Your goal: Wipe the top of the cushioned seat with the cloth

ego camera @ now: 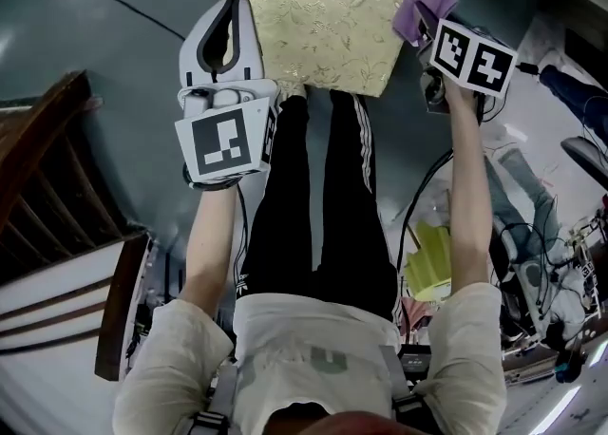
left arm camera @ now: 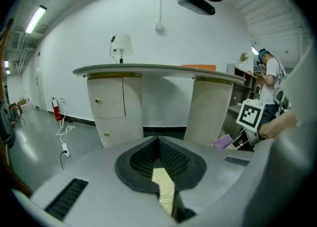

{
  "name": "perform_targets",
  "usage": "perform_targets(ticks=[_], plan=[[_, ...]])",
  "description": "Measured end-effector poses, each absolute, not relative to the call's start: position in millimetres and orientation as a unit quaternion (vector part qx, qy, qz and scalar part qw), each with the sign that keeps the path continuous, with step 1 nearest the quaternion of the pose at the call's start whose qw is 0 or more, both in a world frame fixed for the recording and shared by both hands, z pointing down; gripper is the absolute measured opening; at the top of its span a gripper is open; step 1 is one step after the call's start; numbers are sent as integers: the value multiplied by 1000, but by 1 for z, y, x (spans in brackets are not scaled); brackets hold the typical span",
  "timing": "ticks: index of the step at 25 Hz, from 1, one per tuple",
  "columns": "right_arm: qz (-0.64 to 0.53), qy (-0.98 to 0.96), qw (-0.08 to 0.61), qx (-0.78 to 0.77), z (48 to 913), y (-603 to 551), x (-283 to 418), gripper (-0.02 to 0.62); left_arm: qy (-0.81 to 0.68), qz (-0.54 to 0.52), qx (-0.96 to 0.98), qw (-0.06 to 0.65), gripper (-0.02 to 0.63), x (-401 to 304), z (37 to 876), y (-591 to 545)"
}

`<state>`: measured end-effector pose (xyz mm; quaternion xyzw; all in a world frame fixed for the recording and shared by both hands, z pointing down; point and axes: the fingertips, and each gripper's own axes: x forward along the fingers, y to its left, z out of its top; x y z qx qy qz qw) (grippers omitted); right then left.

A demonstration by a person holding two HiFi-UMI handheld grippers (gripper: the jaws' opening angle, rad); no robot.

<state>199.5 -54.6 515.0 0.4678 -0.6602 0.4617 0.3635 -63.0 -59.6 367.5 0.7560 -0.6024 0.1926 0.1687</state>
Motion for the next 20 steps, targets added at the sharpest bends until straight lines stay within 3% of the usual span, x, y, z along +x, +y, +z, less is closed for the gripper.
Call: perform_targets(ticks=[13, 20], plan=[[427, -793, 213, 378, 322, -101, 29, 94, -674, 168, 707, 136, 6, -136, 303, -49], [451, -807, 199, 324, 369, -61, -76, 94, -690, 176, 688, 142, 6, -173, 325, -3]])
